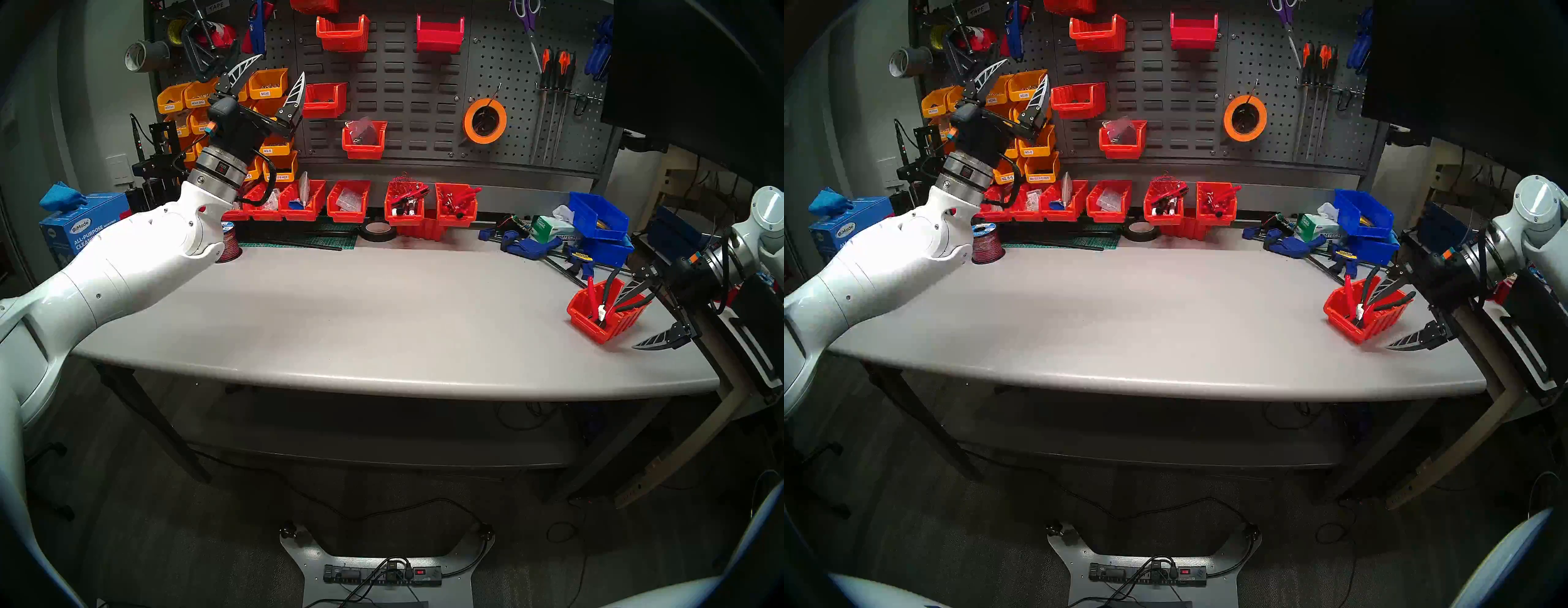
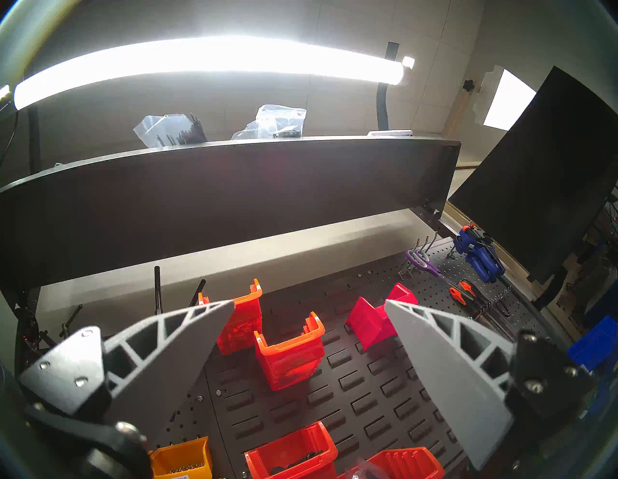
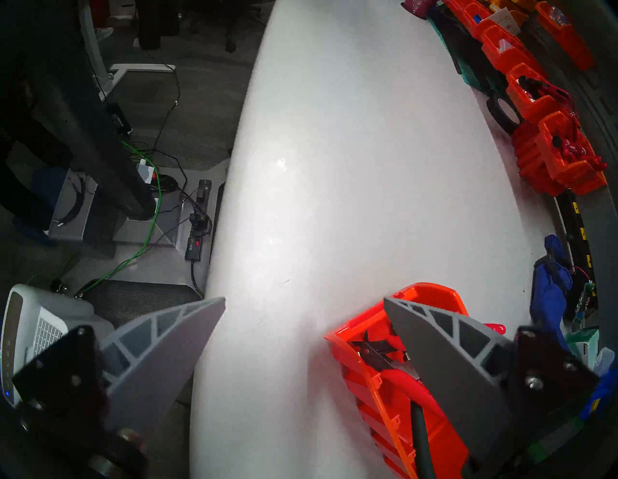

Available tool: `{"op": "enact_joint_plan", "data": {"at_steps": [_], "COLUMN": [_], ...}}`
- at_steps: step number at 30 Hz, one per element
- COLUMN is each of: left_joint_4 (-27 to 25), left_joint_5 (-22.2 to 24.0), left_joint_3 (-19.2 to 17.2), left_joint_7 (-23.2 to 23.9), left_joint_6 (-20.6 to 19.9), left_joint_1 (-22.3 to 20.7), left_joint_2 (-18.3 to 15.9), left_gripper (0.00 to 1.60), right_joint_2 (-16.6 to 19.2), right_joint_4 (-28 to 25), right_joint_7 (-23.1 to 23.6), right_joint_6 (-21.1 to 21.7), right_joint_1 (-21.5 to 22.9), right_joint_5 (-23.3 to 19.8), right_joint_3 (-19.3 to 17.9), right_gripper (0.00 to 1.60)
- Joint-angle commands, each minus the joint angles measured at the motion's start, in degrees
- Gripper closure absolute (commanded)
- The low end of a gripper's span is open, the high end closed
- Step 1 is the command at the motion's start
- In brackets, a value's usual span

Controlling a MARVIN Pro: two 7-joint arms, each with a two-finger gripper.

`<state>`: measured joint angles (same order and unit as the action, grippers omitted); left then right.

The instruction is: Take out tools from the storage box

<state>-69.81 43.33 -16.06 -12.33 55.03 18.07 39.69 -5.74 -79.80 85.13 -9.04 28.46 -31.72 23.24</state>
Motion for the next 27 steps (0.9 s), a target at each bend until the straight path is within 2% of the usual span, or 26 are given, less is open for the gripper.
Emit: {"op": "enact_joint_plan", "data": {"at_steps": [1, 16, 27], "left_joint_4": [-0.1, -0.1, -0.1], "left_joint_5": [-0.1, -0.1, -0.2], "left_joint_3": [-0.8, -0.8, -0.9], "left_joint_7": [0.0, 0.0, 0.1], "left_joint_6": [0.0, 0.0, 0.0], "left_joint_1": [-1.4, -1.4, -1.4], "left_joint_2": [-0.2, -0.2, -0.2], "left_gripper": [0.0, 0.0, 0.0], "right_joint_2": [0.0, 0.0, 0.0], "right_joint_4": [-2.0, -3.3, -2.5], "right_joint_7": [-0.1, -0.1, -0.1], "right_joint_6": [2.0, 4.9, 5.4], "right_joint_1": [1.8, 4.3, 9.0], "right_joint_5": [4.4, 10.6, 14.7], "right_joint_3": [1.0, 4.3, 3.0], "right_gripper": [0.0, 0.0, 0.0]}}
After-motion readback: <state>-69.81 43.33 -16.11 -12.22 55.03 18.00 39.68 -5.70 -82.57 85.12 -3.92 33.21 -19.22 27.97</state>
